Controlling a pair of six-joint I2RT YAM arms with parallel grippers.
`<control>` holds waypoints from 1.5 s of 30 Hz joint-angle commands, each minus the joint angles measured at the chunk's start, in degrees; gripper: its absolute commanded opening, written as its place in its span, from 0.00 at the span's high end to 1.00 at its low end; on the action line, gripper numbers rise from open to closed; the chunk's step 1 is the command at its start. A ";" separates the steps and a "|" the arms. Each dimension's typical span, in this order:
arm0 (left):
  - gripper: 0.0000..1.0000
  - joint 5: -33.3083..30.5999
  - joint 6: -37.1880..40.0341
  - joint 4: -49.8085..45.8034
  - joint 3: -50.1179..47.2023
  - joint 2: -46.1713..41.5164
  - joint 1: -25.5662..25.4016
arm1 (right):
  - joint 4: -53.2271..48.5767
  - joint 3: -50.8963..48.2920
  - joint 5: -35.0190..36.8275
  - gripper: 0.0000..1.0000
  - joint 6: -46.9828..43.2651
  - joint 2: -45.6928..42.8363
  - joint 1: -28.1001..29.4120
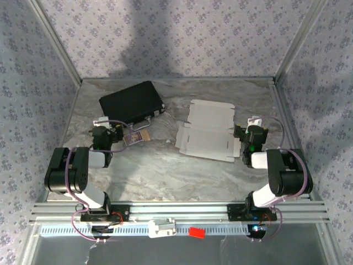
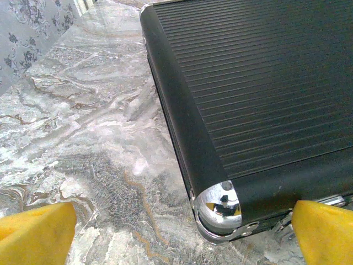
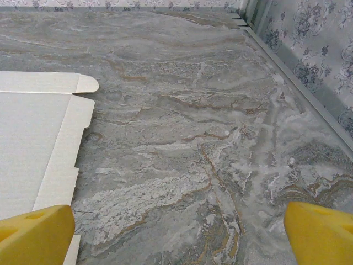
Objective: Fold the paper box
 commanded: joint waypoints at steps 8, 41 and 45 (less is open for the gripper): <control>0.00 -1.88 0.16 1.32 0.70 -0.96 0.05 | 1.42 0.04 0.97 0.01 0.56 0.17 0.01; 0.00 -1.68 -36.47 -73.54 40.43 -23.75 -1.24 | -72.45 51.42 17.90 0.01 20.27 -27.18 11.66; 0.02 10.38 -45.88 -76.93 44.27 -21.05 -1.63 | -90.97 63.37 -12.01 0.01 41.06 -23.39 -3.06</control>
